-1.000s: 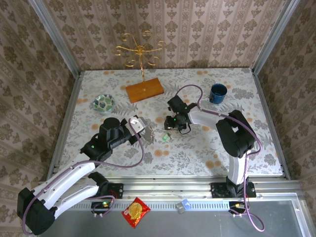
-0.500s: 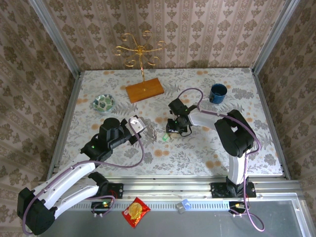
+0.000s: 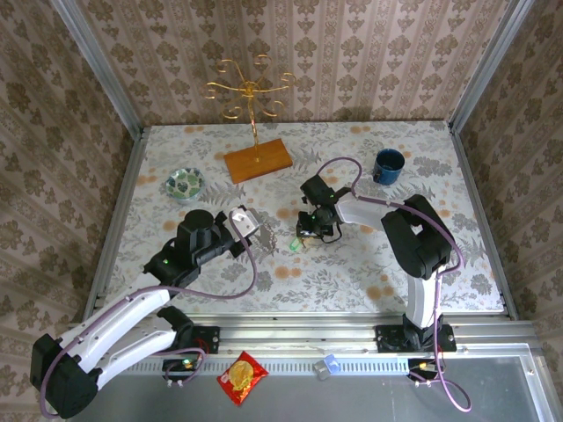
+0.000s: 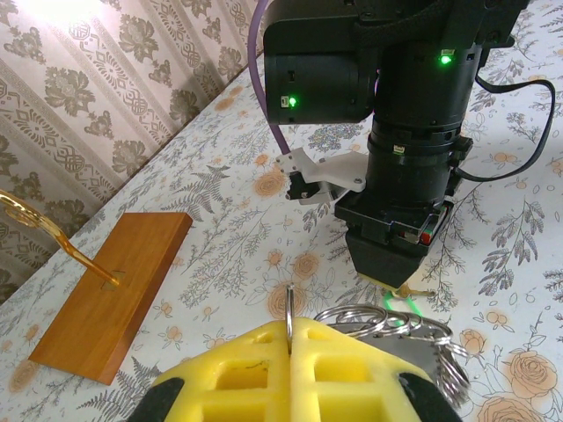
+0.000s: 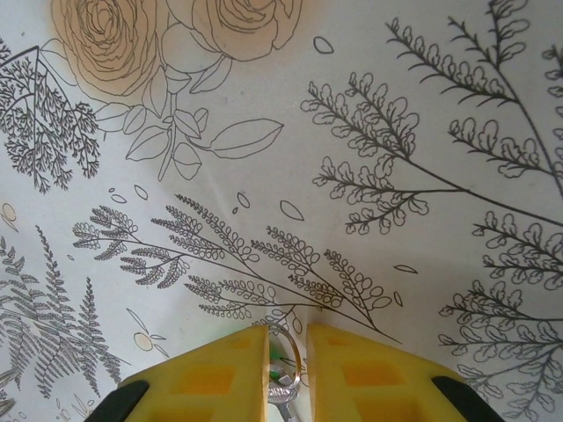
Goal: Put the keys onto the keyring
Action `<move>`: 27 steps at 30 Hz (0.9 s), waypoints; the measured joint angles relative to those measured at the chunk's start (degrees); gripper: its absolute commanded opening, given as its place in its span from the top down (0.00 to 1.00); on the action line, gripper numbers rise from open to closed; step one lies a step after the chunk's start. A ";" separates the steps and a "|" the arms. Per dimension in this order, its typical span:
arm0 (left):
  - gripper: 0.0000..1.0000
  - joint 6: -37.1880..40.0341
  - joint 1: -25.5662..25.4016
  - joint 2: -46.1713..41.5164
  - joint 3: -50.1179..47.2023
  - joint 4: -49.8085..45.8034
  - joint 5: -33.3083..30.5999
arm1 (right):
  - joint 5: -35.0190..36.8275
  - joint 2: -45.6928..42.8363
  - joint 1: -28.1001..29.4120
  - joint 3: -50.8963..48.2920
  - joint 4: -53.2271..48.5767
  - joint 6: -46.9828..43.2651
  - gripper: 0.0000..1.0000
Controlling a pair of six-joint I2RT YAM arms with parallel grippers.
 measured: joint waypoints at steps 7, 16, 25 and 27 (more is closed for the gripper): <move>1.00 0.00 0.00 0.00 0.00 0.00 0.00 | -0.50 0.26 -0.07 0.02 0.09 0.00 0.89; 1.00 0.00 0.00 0.00 0.00 0.00 -0.02 | -2.60 0.33 0.04 0.13 1.14 0.17 1.00; 1.00 0.00 0.00 0.00 0.00 0.00 -0.15 | -2.38 0.24 0.04 0.13 1.09 -0.94 1.00; 1.00 0.00 0.00 0.00 0.00 0.00 -0.17 | -1.86 -0.17 0.07 0.09 0.55 -2.05 1.00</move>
